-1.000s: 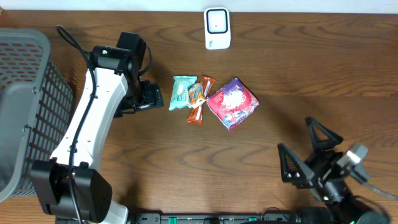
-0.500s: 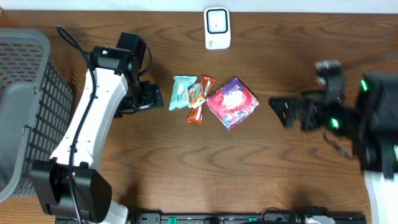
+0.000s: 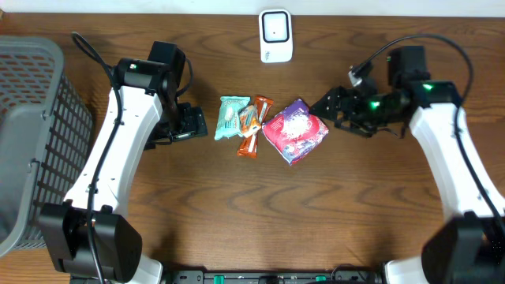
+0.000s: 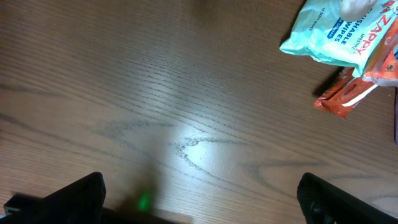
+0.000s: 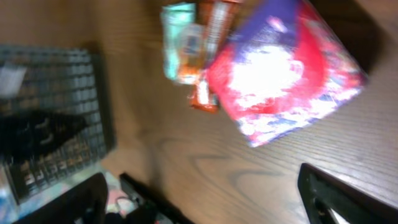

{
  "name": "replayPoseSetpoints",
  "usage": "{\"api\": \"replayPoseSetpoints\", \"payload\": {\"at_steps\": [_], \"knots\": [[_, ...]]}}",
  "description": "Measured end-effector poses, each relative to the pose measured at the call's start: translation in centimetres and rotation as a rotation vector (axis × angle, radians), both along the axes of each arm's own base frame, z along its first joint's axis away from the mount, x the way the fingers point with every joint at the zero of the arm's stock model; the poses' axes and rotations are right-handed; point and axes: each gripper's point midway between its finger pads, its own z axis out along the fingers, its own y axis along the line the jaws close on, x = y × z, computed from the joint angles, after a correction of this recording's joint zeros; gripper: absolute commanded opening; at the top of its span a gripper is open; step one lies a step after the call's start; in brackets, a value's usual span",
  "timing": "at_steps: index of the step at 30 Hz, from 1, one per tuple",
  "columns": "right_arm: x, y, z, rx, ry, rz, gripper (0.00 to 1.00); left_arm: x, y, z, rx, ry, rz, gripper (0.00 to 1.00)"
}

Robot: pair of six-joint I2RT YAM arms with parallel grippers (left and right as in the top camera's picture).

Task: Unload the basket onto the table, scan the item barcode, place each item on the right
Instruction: 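Reach the right gripper to the purple-red box and grasp it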

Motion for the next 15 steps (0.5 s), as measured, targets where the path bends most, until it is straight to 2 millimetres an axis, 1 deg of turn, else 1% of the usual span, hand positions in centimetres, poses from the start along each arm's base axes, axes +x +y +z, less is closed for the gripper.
{"api": "replayPoseSetpoints", "payload": {"at_steps": [2, 4, 8, 10, 11, 15], "knots": [[0.4, -0.6, -2.4, -0.054, 0.101, -0.075, 0.86, 0.0, 0.0, 0.0, 0.0, 0.0, 0.0, 0.98], [0.7, -1.0, -4.2, -0.097, 0.168, -0.128, 0.86, 0.0, 0.0, 0.0, 0.0, 0.0, 0.0, 0.98], [1.1, -1.1, -7.1, -0.142, 0.249, -0.174, 0.87, 0.0, 0.0, 0.0, 0.0, 0.0, 0.0, 0.98], [1.3, -0.7, -8.5, -0.155, 0.276, -0.177, 0.86, 0.0, 0.0, 0.0, 0.0, 0.0, 0.0, 0.98], [1.4, -0.2, -9.4, -0.162, 0.291, -0.171, 0.86, 0.0, 0.0, 0.0, 0.0, 0.0, 0.0, 0.98], [1.5, 1.7, -11.7, -0.174, 0.317, -0.137, 0.86, 0.0, 0.0, 0.0, 0.0, 0.0, 0.0, 0.98]]}}
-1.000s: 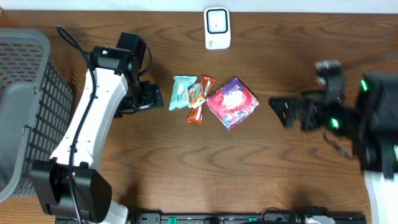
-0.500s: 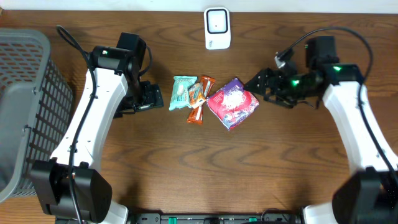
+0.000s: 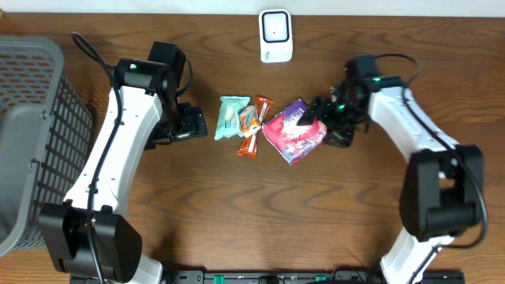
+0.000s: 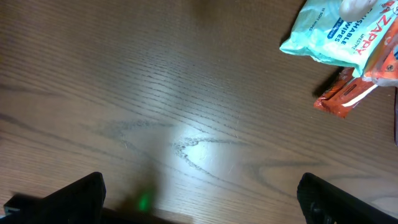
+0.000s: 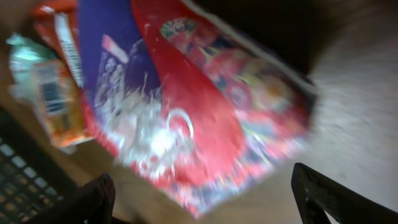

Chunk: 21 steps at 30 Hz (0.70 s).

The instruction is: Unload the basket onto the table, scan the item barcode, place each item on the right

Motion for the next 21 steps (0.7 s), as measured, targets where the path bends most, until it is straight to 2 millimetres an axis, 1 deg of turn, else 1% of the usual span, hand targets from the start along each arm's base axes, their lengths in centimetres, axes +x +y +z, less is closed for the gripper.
{"api": "replayPoseSetpoints", "payload": {"at_steps": [2, 3, 6, 8, 9, 10, 11, 14, 16, 18, 20, 21], "knots": [[-0.1, 0.7, -0.8, -0.01, 0.011, 0.009, 0.82, 0.0, 0.0, 0.0, 0.0, 0.0, 0.0, 0.98], [-0.3, 1.0, -1.3, -0.023, 0.022, 0.01, 0.77, 0.0, 0.0, 0.0, 0.0, 0.0, 0.0, 0.98], [-0.5, 1.0, -2.4, -0.063, 0.051, -0.009, 0.68, 0.0, 0.0, 0.0, 0.0, 0.0, 0.0, 0.98], [-0.4, 0.7, -2.9, -0.089, 0.06, -0.029, 0.57, 0.0, 0.0, 0.0, 0.0, 0.0, 0.0, 0.98], [-0.3, 0.5, -3.0, -0.101, 0.061, -0.038, 0.5, 0.0, 0.0, 0.0, 0.0, 0.0, 0.0, 0.98], [-0.3, 0.3, -3.1, -0.112, 0.06, -0.043, 0.32, 0.0, 0.0, 0.0, 0.0, 0.0, 0.0, 0.98], [-0.2, 0.1, -3.2, -0.123, 0.061, -0.051, 0.01, 0.0, 0.0, 0.0, 0.0, 0.0, 0.0, 0.98], [-0.3, -0.1, -3.3, -0.136, 0.067, -0.059, 0.01, 0.0, 0.0, 0.0, 0.0, 0.0, 0.0, 0.98], [-0.4, 0.2, -3.1, -0.12, 0.072, -0.059, 0.01, 0.0, 0.0, 0.0, 0.0, 0.0, 0.0, 0.98], [-0.4, 0.8, -2.7, -0.063, 0.083, -0.056, 0.01, 0.0, 0.0, 0.0, 0.0, 0.0, 0.0, 0.98], [-0.5, 1.8, -1.8, 0.034, 0.101, -0.054, 0.01, 0.0, 0.0, 0.0, 0.0, 0.0, 0.0, 0.98], [-0.4, 2.5, -1.0, 0.113, 0.111, -0.054, 0.01, 0.0, 0.0, 0.0, 0.0, 0.0, 0.0, 0.98]]}}
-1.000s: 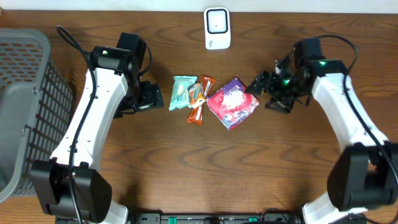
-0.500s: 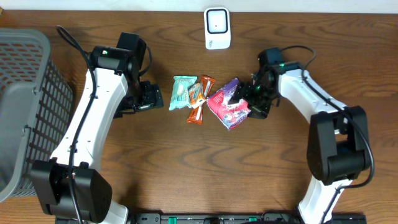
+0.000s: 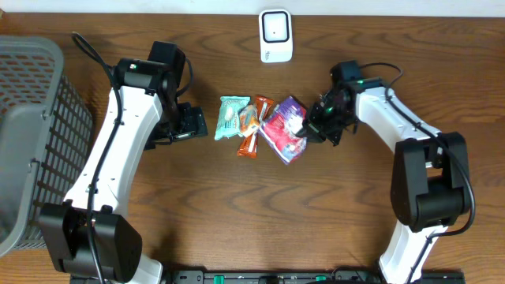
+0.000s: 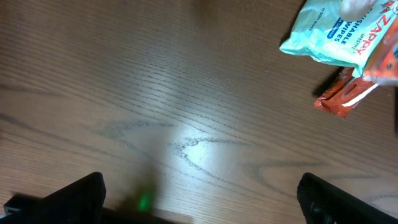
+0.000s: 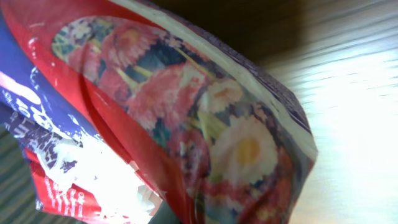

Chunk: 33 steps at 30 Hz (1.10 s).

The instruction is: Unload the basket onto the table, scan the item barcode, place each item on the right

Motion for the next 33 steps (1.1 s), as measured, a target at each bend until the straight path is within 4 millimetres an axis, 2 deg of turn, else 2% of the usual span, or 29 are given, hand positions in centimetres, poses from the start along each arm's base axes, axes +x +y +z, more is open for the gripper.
{"api": "replayPoseSetpoints", "payload": {"at_steps": [3, 8, 13, 17, 19, 21, 26, 28, 29, 30, 31, 33], "knots": [[0.9, 1.0, 3.3, 0.269, 0.013, -0.033, 0.02, 0.0, 0.0, 0.0, 0.0, 0.0, 0.0, 0.98], [2.1, -0.3, 8.3, 0.594, 0.021, -0.094, 0.01, 0.0, 0.0, 0.0, 0.0, 0.0, 0.0, 0.98], [1.9, 0.0, 11.2, 0.769, 0.025, -0.072, 0.01, 0.0, 0.0, 0.0, 0.0, 0.0, 0.0, 0.98], [1.6, 0.4, 12.1, 0.817, -0.022, -0.026, 0.01, 0.0, 0.0, 0.0, 0.0, 0.0, 0.0, 0.98], [1.5, 0.7, 11.6, 0.793, -0.064, 0.004, 0.01, 0.0, 0.0, 0.0, 0.0, 0.0, 0.0, 0.98], [1.2, 0.7, 10.1, 0.702, -0.07, 0.016, 0.01, 0.0, 0.0, 0.0, 0.0, 0.0, 0.0, 0.98], [-0.6, -0.8, 2.2, 0.164, -0.014, 0.064, 0.01, 0.0, 0.0, 0.0, 0.0, 0.0, 0.0, 0.98], [-1.3, -2.0, 0.3, -0.01, -0.005, 0.098, 0.02, 0.0, 0.0, 0.0, 0.0, 0.0, 0.0, 0.98], [-1.6, -2.5, -0.1, -0.064, -0.001, 0.11, 0.06, 0.0, 0.0, 0.0, 0.0, 0.0, 0.0, 0.98], [-1.7, -3.4, -0.5, -0.135, 0.002, 0.124, 0.18, 0.0, 0.0, 0.0, 0.0, 0.0, 0.0, 0.98], [-1.8, -3.8, -0.6, -0.163, 0.0, 0.133, 0.36, 0.0, 0.0, 0.0, 0.0, 0.0, 0.0, 0.98], [-1.3, -6.4, 0.0, -0.323, -0.008, 0.164, 0.52, 0.0, 0.0, 0.0, 0.0, 0.0, 0.0, 0.98]]}}
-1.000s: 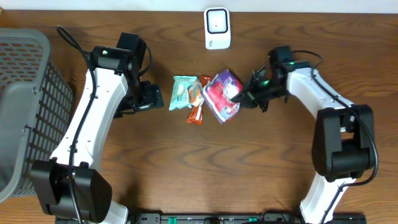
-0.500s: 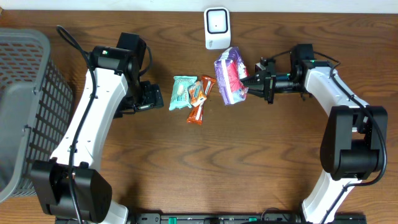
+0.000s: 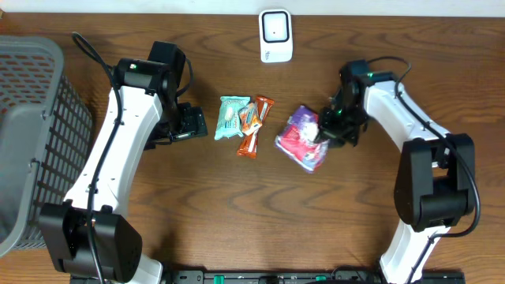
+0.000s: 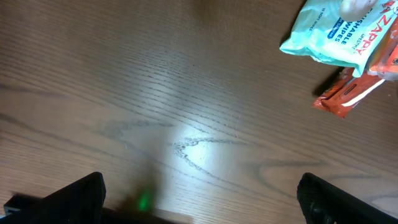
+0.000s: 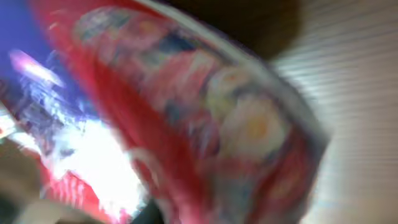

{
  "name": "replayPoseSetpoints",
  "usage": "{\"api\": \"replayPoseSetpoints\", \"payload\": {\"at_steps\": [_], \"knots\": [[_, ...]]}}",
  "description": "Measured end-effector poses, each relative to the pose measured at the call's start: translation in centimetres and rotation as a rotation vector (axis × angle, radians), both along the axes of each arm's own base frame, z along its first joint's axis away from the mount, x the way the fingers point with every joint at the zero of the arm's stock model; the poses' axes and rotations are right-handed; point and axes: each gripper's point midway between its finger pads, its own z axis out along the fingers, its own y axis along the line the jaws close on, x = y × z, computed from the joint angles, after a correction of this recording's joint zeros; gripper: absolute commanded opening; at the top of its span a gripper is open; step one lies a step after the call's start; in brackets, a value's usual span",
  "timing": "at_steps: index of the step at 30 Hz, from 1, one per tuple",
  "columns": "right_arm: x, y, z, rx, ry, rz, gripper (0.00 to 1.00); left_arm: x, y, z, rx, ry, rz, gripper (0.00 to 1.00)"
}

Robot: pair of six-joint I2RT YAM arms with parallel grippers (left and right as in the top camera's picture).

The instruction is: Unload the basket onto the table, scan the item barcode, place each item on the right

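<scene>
A red and purple flowered pouch (image 3: 303,143) hangs tilted, right of the snack pile, with my right gripper (image 3: 323,131) shut on its right edge. In the right wrist view the pouch (image 5: 186,118) fills the frame, blurred, and hides the fingers. The white barcode scanner (image 3: 275,35) stands at the table's back edge. My left gripper (image 3: 195,122) is open, low over bare wood (image 4: 186,124), left of a teal wipes pack (image 3: 231,116), with its fingertips (image 4: 74,196) set wide apart.
An orange snack bar (image 3: 251,126) lies beside the teal wipes pack (image 4: 336,34), with the bar's end (image 4: 344,98) in the left wrist view. A grey mesh basket (image 3: 31,134) fills the far left. Bare wood runs along the front.
My right gripper has moved right and toward the front with the flowered pouch, which now sits apart from the orange bar. The left arm has not moved.
My right gripper was open to the right of the pouch, which lay against the orange bar. Then it was at the pouch's right edge, then pressed in on it with the pouch bunched up. Now it holds the pouch away from the pile. The left arm stayed still.
</scene>
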Motion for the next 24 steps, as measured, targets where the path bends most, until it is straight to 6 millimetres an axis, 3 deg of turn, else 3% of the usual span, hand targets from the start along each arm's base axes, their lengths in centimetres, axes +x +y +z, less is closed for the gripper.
{"api": "replayPoseSetpoints", "payload": {"at_steps": [6, 10, 13, 20, 24], "knots": [[2.0, -3.5, 4.4, -0.212, -0.071, 0.09, 0.56, 0.0, 0.0, 0.0, 0.0, 0.0, 0.0, 0.98], [3.0, -3.5, 7.2, -0.24, -0.131, 0.121, 0.56, 0.0, 0.0, 0.0, 0.0, 0.0, 0.0, 0.98], [3.4, -1.8, 8.0, -0.239, -0.176, 0.164, 0.56, 0.0, 0.0, 0.0, 0.0, 0.0, 0.0, 0.98], [3.6, 5.8, 7.5, -0.226, -0.295, 0.246, 0.58, 0.0, 0.0, 0.0, 0.0, -0.001, 0.0, 0.98], [2.2, 6.6, 5.9, -0.301, -0.276, 0.22, 0.59, 0.0, 0.0, 0.0, 0.0, 0.0, 0.0, 0.98]]}}
